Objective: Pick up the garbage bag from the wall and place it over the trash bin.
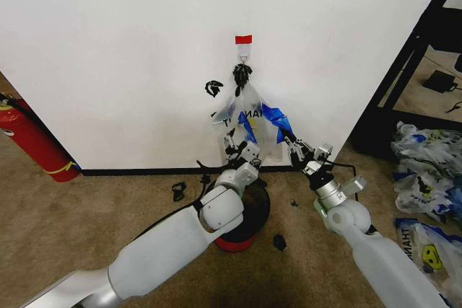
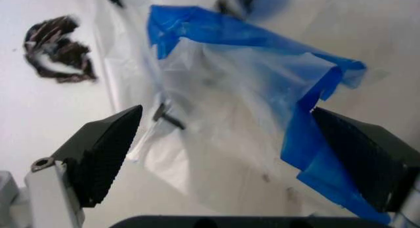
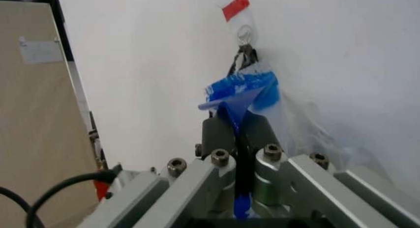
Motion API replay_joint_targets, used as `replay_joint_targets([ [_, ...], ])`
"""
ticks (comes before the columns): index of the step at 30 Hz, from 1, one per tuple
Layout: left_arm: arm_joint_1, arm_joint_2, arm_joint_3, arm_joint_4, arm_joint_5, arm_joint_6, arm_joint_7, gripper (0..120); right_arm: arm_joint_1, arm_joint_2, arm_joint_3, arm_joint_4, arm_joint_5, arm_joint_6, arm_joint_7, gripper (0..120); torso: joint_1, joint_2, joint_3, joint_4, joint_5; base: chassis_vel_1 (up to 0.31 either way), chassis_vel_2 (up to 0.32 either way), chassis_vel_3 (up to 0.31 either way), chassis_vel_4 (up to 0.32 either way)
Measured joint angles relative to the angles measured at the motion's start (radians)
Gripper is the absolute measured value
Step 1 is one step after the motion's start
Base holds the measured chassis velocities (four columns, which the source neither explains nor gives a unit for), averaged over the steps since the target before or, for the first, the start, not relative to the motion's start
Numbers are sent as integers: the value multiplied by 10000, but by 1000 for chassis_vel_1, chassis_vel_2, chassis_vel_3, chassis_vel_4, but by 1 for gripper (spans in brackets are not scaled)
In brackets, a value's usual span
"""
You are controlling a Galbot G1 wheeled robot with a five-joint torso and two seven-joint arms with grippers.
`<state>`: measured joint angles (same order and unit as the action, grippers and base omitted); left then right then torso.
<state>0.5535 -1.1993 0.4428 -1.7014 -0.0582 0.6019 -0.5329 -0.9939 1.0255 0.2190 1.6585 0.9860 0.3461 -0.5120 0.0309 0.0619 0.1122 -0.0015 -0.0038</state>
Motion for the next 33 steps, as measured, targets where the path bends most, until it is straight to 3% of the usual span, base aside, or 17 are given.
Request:
replay_joint_targets([
  [5,6,70,-279,203,332,148,-166,100,-13,-19,38,163,-3,0,-4,0,0,0,0,1,-1,0,0,0,0],
  [10,201,250,-590,-137,309,-180,-309,100,5,-29,104,144,3,29,-8,0,0,0,0,2,-1,0,0,0,0],
  [16,175,115,-1009,81,134,-610,-437,99,-28,-61,188,102,27,93,-15,0,0,0,0,2,-1,0,0,0,0],
  [22,85,-5,-1133,293,42,-844,-387,79,-87,-144,241,107,39,141,-22,0,0,0,0,1,-1,0,0,0,0],
  [33,693,-175,-1656,-171,245,-967,-389,38,-336,-244,359,127,51,253,-111,0,0,0,-1,1,-1,0,0,0,0],
])
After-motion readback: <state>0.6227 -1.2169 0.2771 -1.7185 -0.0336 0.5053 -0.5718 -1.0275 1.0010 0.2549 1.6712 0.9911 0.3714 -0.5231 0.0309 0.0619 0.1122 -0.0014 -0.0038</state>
